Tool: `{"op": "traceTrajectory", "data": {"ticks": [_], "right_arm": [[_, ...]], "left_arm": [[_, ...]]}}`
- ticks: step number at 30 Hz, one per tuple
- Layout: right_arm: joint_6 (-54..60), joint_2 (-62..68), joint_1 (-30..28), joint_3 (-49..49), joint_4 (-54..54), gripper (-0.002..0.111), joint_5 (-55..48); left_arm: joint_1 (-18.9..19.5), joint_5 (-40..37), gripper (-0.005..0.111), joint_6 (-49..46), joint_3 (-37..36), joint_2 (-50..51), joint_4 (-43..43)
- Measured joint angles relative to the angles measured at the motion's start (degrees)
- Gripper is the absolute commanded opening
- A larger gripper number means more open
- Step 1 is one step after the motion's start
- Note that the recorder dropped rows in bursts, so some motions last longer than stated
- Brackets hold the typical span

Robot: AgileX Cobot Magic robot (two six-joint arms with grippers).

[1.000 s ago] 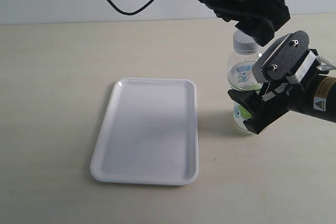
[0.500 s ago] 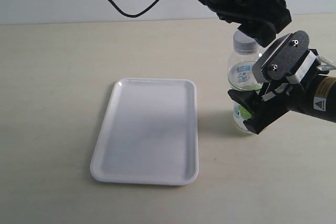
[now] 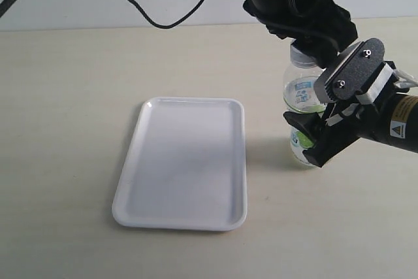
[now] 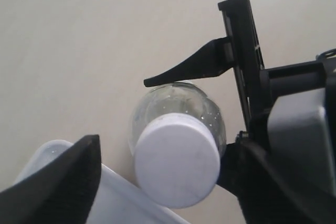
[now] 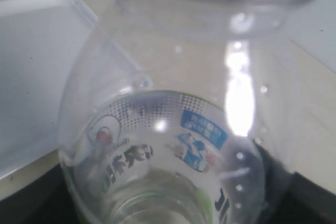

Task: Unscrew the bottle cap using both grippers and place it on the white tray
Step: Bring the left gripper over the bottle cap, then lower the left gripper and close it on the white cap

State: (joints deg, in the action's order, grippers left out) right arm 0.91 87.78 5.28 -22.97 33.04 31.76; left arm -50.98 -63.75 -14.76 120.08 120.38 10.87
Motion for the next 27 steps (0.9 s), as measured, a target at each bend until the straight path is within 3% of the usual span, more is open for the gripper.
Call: {"op": "traceTrajectory", "data": {"ticks": [11, 27], "right_arm": [[0.00, 0.00, 0.00, 0.00, 0.00, 0.000, -0.05], [0.84, 0.00, 0.00, 0.00, 0.00, 0.000, -0.05]], "left_arm": [[0.00, -0.04, 0.000, 0.00, 0.00, 0.00, 0.54], [0.00, -0.56, 0.000, 6.58, 0.00, 0.00, 0.65]]}}
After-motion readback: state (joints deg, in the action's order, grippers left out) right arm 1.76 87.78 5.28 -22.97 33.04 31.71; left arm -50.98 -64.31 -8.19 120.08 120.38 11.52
